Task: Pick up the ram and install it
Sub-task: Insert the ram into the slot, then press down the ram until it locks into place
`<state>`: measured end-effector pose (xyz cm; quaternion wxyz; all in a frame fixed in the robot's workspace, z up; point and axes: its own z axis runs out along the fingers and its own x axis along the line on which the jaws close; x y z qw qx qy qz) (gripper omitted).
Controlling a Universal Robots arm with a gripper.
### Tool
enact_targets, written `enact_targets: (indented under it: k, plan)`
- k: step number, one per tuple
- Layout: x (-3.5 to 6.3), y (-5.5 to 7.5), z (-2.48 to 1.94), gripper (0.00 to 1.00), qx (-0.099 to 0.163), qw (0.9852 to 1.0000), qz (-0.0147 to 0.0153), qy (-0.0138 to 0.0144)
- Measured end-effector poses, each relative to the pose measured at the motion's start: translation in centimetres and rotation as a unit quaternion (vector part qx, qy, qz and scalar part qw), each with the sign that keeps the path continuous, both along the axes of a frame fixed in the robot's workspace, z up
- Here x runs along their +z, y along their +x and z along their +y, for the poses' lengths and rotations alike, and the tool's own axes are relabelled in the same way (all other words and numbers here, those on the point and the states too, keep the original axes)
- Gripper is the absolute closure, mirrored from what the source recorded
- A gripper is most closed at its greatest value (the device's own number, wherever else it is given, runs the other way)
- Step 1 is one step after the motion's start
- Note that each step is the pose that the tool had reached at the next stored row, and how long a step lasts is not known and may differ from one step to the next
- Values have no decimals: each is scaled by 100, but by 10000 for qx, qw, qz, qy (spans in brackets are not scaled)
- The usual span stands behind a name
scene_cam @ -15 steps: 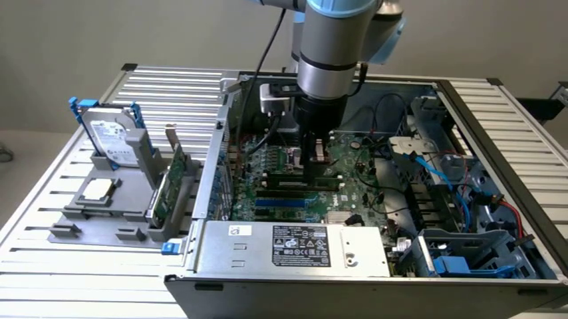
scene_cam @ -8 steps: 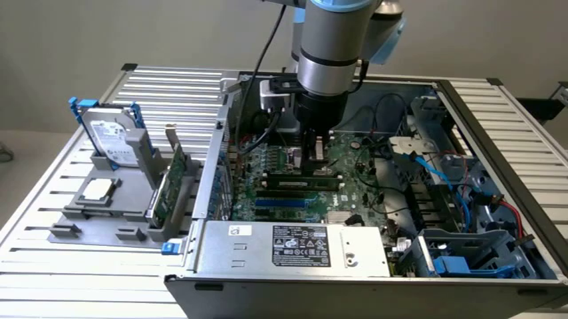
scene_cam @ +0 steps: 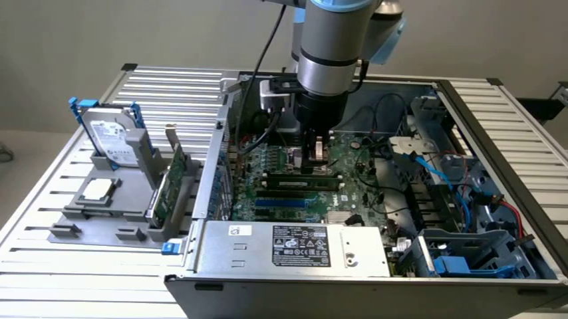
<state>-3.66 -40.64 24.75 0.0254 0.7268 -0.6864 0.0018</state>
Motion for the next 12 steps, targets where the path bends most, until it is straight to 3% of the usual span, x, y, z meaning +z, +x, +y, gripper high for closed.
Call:
enact_targets:
  k: [12]
  plan:
    - [0,0,0,89,0,10000,1,0]
